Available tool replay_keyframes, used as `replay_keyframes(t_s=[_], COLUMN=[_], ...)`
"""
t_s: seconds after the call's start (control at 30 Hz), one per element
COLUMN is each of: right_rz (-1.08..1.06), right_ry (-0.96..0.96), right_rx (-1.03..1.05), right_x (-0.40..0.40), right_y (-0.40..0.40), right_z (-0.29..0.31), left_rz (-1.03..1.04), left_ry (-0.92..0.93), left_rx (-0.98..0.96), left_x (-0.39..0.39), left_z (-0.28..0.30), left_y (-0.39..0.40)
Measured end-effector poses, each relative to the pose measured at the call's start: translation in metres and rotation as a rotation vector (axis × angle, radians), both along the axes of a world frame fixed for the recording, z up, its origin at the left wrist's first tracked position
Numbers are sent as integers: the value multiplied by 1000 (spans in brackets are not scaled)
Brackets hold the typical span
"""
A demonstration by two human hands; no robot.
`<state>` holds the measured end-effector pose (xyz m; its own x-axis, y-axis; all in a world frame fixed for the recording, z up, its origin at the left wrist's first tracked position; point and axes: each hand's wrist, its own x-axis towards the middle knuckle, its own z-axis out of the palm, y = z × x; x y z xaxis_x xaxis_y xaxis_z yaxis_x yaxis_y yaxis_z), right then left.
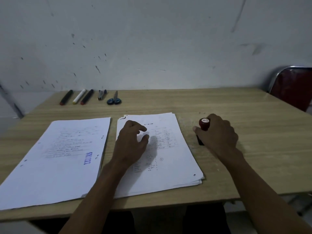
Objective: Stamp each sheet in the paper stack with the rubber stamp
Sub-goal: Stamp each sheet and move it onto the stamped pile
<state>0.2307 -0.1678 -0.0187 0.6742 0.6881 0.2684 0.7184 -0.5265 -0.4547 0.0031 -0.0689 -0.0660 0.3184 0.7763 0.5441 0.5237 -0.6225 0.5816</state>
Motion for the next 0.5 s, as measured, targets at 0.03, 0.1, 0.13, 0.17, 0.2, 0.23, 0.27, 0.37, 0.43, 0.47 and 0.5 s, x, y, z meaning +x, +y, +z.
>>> replay_keyframes(t_s=[0.03, 0.1, 0.13, 0.17, 0.2, 0.23, 0.27, 0.37, 0.43, 0.47, 0.5], right_rz=[-7, -14, -13, -2, 22, 62, 112, 263, 336, 361, 383], right_ry=[-6, -15, -16, -13, -4, 13, 42, 105, 129, 140, 140], right_rx=[7, 27, 44, 69, 103, 148, 195, 240, 199, 175, 152], right_x=[0, -1, -2, -3, -5, -8, -13, -32, -45, -50, -54], right_y=[0, 1, 0, -1, -2, -4, -6, -12, -15, -17, -17], right_z=[0, 0, 2, 3, 5, 7, 9, 10, 9, 8, 6], left_rz=[6, 17, 19, 18, 12, 1, -15, -66, -89, -94, -89], left_ry=[-2, 1, 6, 13, 22, 36, 57, 136, 189, 219, 242], left_rx=[-3, -2, 4, 8, 7, 0, -11, -36, -1, 28, 40], left_x=[0, -1, -1, -1, -1, -1, -1, -2, -3, -3, -3], left_z=[-1, -3, -3, -4, -5, -7, -8, -9, -8, -8, -9], left_y=[0, 1, 2, 3, 4, 4, 5, 4, 0, -1, -2])
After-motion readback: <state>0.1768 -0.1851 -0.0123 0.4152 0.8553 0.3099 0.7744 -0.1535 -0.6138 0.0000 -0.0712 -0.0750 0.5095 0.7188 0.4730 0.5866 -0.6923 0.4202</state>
